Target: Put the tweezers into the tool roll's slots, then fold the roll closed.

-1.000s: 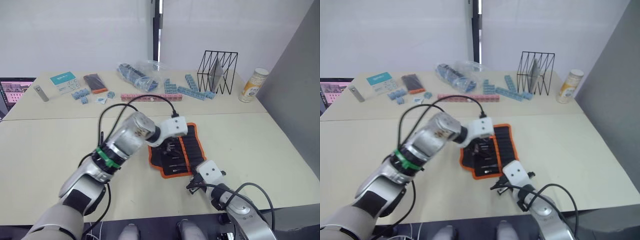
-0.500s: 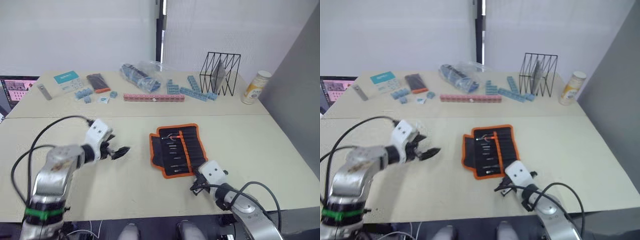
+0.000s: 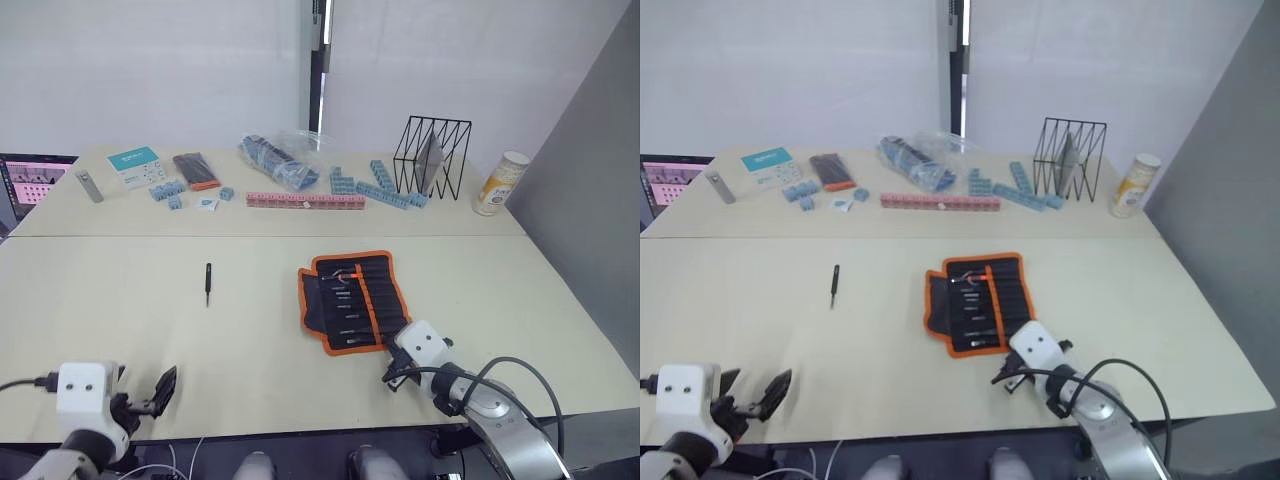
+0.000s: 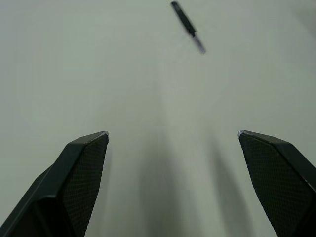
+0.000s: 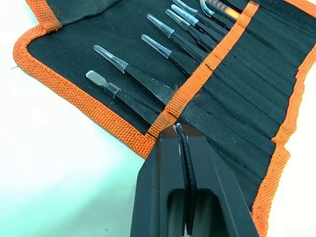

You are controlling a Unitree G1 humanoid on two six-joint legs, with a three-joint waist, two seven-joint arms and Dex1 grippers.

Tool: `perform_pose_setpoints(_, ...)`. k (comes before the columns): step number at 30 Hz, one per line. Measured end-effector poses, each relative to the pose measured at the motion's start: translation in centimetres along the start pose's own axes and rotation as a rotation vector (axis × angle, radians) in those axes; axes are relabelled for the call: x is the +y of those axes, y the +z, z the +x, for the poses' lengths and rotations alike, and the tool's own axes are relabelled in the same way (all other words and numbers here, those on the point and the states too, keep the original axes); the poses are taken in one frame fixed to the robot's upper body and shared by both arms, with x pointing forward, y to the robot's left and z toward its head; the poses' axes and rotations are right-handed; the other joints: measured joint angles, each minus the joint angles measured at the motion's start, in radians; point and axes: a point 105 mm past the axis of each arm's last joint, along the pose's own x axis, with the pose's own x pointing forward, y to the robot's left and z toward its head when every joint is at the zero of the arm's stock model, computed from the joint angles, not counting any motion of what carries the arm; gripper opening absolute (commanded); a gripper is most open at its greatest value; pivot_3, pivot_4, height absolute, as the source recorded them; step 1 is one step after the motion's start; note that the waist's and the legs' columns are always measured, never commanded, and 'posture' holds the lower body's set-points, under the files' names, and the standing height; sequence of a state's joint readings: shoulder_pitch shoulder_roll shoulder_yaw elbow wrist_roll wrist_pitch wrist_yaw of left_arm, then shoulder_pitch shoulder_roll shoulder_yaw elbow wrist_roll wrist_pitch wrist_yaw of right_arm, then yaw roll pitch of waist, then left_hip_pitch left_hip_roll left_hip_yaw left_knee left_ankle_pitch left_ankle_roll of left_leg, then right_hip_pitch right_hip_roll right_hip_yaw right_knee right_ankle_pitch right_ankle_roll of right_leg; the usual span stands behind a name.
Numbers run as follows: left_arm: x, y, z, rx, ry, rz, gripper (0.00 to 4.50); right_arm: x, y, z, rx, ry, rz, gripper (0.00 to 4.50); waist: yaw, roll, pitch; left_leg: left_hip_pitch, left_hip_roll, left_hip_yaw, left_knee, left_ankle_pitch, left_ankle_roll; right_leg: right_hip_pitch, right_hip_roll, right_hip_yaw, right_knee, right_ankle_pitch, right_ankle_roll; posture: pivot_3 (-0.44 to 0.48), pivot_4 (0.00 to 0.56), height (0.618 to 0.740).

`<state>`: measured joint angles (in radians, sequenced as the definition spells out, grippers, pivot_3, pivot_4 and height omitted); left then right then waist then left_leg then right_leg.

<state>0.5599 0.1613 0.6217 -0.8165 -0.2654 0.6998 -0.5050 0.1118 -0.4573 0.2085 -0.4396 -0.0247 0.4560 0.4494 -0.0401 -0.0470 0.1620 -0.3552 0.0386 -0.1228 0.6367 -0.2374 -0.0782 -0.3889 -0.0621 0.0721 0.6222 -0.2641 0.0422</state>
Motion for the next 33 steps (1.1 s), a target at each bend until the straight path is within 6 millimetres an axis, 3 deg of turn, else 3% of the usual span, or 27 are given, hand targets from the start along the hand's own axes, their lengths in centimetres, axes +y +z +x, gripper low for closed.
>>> perform_pose_setpoints(6,0.3,-0.4,-0.5,-0.024,0.013,0.015,4.47,0.1,0.2,0.2,-0.008,0.017,-0.007,0.00,-0.019,0.001,0.000,-0.013,0.001,0.002,0.005,-0.002,-0.003,-0.001,-0.003,-0.002,-0.019,0.000,0.000,0.000,0.150,0.737)
perform_pose_setpoints(13,0.8,-2.4,0.6,-0.028,-0.003,0.001,4.47,0.3,0.4,0.3,-0.019,0.038,-0.008,0.00,-0.023,0.000,-0.001,-0.012,-0.001,0.013,0.004,-0.006,-0.002,-0.006,-0.011,-0.003,-0.010,0.001,0.001,0.000,0.150,0.737)
perform_pose_setpoints(17,0.3,-2.1,2.1,-0.062,-0.030,0.028,4.47,0.2,0.3,0.3,-0.016,0.033,-0.007,0.00,-0.017,0.000,-0.001,-0.010,-0.001,0.013,0.004,-0.006,-0.002,-0.006,-0.011,-0.003,-0.009,0.001,0.002,0.000,0.150,0.737)
perform_pose_setpoints(23,-1.0,-0.7,5.5,-0.115,-0.045,0.037,4.47,-0.2,0.0,0.3,-0.004,0.017,-0.005,0.00,-0.003,0.001,-0.001,-0.002,-0.001,0.013,0.004,-0.006,-0.002,-0.005,-0.013,-0.003,-0.011,0.001,0.002,0.000,0.150,0.737)
perform_pose_setpoints(29,-3.6,1.3,8.9,-0.123,-0.079,0.020,4.47,-0.1,0.0,0.3,-0.005,0.020,-0.004,0.00,-0.003,0.000,-0.001,-0.002,-0.003,0.013,0.004,-0.006,-0.002,-0.004,-0.013,-0.003,-0.011,0.001,0.002,0.000,0.150,0.737)
perform_pose_setpoints(33,-4.8,3.9,11.2,-0.141,-0.080,0.020,4.47,0.2,0.2,0.4,-0.012,0.032,-0.006,0.00,-0.007,-0.001,-0.001,0.001,-0.002,0.013,0.004,-0.006,-0.002,0.000,-0.012,-0.003,-0.010,0.005,0.009,0.000,0.150,0.737)
